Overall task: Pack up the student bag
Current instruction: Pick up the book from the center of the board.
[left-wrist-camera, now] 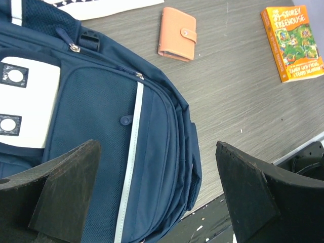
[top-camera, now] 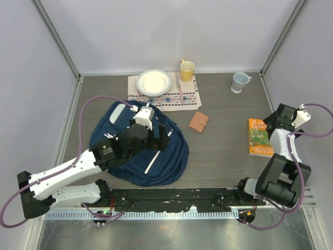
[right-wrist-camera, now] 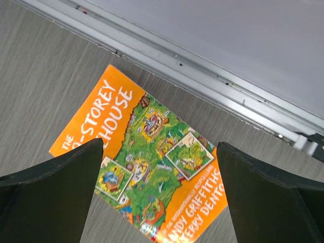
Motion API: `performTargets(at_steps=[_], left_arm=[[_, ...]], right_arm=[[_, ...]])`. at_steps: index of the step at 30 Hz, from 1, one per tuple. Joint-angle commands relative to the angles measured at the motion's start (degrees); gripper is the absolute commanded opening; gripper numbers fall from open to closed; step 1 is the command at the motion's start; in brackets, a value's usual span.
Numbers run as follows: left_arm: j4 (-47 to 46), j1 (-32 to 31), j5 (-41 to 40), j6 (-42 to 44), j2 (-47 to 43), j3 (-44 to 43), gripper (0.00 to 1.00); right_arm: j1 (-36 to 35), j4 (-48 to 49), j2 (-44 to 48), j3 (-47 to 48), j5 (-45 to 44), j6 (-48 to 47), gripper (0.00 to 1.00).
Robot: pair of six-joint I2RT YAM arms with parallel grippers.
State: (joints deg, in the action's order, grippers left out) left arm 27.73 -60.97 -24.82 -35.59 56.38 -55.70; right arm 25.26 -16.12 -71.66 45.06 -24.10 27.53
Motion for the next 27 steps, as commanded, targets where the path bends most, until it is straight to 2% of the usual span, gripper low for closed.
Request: performTargets(at_steps=[1, 11, 18, 22, 25, 26, 27], left_arm=[[-3.29, 0.24, 1.79, -0.35, 1.62, -1.51, 1.0], [-3.47, 0.24, 3.11, -0.53, 3.39, -2.13, 1.0], [-3.82, 0.24, 3.55, -0.88, 4.26, -1.87, 1.0], [-4.52, 0.24, 3.99, -0.88, 5.05, -1.78, 1.0], [-5.49, 0.24, 4.6, -0.44, 5.93, -2.21, 1.0], [-6.19, 0.24, 4.95, -0.35, 6.63, -2.39, 1.0], [-6.54, 0.24, 5.13, -0.09, 7.07, -2.57, 1.0]], right_arm=[[1.99, 8.46, -3.48, -1.64, 7.64, -3.01, 1.0], [5.33, 24.36, -8.06, -8.23, 7.57, -2.92, 1.0], [5.51, 25.61, -11.22, -8.58, 9.41, -2.48, 1.0], [5.51, 22.72, -12.89, -7.88, 15.29, -1.78, 1.0], [5.51, 21.14, -13.86, -7.44, 20.74, -0.9, 0.94], [5.42, 20.52, -14.21, -7.09, 22.24, -0.99, 0.89], [5.42, 20.17, -14.12, -7.18, 27.04, -0.38, 0.87]])
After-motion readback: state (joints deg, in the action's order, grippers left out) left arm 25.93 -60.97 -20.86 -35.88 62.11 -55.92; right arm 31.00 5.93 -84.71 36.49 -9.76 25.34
